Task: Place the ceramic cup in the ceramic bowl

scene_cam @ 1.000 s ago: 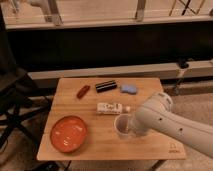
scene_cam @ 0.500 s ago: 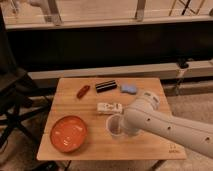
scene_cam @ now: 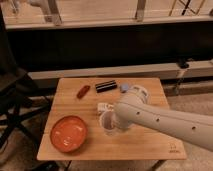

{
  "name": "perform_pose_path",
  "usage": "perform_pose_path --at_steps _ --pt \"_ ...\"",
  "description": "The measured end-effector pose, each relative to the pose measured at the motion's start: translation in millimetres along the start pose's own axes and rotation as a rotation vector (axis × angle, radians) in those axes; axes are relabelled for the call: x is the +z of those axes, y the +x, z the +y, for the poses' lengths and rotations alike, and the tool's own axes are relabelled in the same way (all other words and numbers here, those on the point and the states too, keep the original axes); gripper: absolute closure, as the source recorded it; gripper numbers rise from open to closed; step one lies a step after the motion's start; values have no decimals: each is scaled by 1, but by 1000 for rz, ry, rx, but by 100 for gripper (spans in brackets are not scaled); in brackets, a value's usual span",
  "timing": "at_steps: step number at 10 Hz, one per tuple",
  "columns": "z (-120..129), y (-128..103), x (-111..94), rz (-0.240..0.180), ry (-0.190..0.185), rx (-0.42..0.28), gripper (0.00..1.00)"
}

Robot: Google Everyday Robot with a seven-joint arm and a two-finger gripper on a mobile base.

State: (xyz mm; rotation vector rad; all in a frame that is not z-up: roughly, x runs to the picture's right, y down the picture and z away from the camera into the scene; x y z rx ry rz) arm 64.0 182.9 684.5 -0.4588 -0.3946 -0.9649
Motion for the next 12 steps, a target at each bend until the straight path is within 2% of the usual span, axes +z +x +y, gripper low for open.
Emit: perform_pose_path --at_steps 6,12 --pt "-32 0 8 -19 -13 -22 100" --pt "-39 26 8 -15 -16 -1 100"
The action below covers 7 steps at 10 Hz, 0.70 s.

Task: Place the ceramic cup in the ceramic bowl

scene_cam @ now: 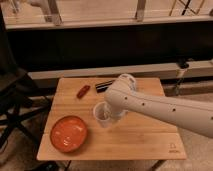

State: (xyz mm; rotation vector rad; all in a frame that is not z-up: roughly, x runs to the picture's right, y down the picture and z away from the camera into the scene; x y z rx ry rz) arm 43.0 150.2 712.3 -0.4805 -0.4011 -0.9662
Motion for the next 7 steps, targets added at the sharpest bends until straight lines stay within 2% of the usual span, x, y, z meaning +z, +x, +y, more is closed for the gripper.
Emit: perform_pose_path --at_steps 2,7 --pt "-1 0 4 -6 -4 -12 100" --pt "-22 -41 27 -22 -32 -109 100"
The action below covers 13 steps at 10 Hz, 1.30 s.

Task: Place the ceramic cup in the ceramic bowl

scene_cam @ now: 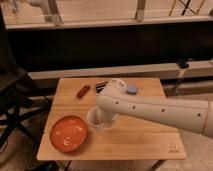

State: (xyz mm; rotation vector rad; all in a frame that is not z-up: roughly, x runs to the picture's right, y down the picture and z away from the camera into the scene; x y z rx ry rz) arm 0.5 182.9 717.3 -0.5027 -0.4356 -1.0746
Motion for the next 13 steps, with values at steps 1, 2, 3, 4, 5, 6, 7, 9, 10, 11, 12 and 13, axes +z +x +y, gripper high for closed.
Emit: perform_pose_path --at_steps 1,2,3,4,5,6,7,9,10,11,12,13 --pt "-1 -2 2 1 -5 -10 100" --pt "1 -1 2 1 -7 -8 100" --pt "1 -1 2 0 -9 -8 100" --pt "2 -1 2 0 -9 -8 100" --pt "1 -1 2 0 -8 -9 100" --pt "0 -2 2 -1 -8 -10 100" --pt "0 -2 2 -1 -8 -11 100" --pt "0 -2 2 -1 -8 -11 100" --pt "1 -2 2 -1 -8 -10 100" --pt "1 -2 2 -1 -8 -10 100" --pt "1 -2 2 -1 -8 -10 100" --pt "1 -1 2 -1 -8 -10 100"
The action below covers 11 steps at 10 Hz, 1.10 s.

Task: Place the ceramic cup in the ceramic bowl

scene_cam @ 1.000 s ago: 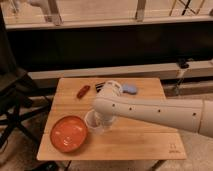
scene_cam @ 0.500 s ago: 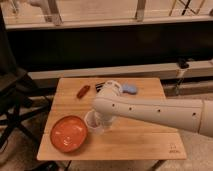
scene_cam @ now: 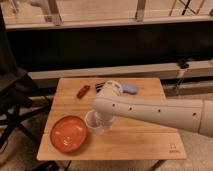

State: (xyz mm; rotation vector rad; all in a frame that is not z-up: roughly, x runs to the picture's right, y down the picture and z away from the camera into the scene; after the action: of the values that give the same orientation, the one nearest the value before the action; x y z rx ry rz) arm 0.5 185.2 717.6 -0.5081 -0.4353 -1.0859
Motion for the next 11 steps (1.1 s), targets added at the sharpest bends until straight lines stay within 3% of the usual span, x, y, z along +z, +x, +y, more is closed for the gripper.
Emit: perform_pose_path --at_steps 7,8,9,10,11 --pt "0 -1 -1 -11 7 -4 100" --pt "-3 -7 -7 -61 49 -32 100" --pt "-5 -15 -16 -144 115 -66 100" --pt "-1 -22 -26 -253 165 -84 100" --pt "3 -23 -31 -340 198 -97 100"
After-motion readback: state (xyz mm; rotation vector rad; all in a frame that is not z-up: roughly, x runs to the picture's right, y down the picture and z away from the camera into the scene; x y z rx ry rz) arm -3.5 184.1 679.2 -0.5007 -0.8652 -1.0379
